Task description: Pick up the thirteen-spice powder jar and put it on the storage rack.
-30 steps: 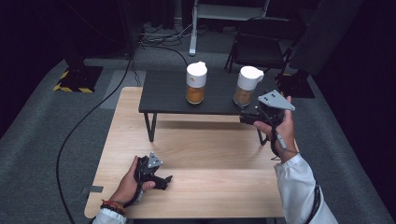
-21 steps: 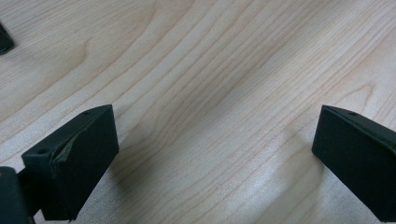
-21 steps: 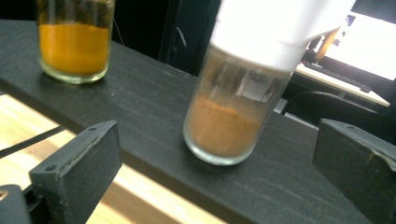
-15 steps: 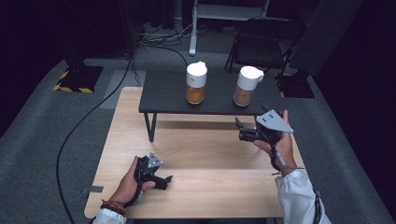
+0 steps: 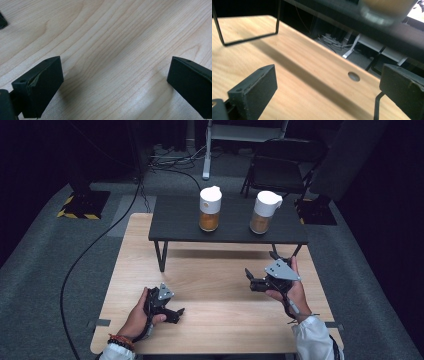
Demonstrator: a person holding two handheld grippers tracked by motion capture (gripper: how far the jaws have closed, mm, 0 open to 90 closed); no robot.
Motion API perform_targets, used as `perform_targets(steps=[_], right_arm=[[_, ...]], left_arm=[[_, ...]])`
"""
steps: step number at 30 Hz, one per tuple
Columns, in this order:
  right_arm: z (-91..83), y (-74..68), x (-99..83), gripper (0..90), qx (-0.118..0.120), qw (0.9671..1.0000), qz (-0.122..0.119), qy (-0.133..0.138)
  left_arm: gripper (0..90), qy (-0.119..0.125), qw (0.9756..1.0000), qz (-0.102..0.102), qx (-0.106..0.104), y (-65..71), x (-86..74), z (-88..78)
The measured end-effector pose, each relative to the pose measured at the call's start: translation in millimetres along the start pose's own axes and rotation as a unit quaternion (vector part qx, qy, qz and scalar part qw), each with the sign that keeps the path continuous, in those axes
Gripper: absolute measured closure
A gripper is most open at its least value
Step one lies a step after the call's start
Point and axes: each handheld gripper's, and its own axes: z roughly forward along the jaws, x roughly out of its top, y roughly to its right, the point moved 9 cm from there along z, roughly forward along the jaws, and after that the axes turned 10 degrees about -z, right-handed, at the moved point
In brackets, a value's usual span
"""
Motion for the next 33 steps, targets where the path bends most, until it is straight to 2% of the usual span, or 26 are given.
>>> perform_targets(steps=[8,9,13,16,20,22,33], right_arm=[[4.0,-14.1,-21.7,1.1,0.012,0.9995,-0.012,-0.026],[4.3,-17.8,-26.5,1.3,0.013,0.9991,-0.022,-0.033],[4.3,-22.1,-33.3,1.4,0.021,0.9984,-0.031,-0.042],[4.5,-28.0,-43.7,1.4,0.031,0.9967,-0.043,-0.061],[3.4,-30.7,-52.9,1.4,0.038,0.9955,-0.041,-0.077],[1.2,-31.8,-63.1,1.4,0.041,0.9941,-0.041,-0.092],[-14.5,-25.3,-96.3,1.6,0.032,0.9892,-0.028,-0.14]], left_arm=[[0.1,0.0,1.0,0.001,0.0,-0.1,0.1,-0.1],[0.1,0.0,1.0,0.0,0.0,0.0,0.0,0.0],[0.1,0.0,1.0,0.0,0.0,0.0,0.1,0.0],[0.1,0.0,1.0,0.001,0.0,-0.1,0.1,-0.1],[0.0,0.0,1.0,0.0,0.0,0.0,0.0,0.0],[0.0,-0.001,1.0,0.001,-0.001,-0.3,0.2,0.0],[0.0,0.0,1.0,0.0,-0.001,-0.3,0.2,0.2]])
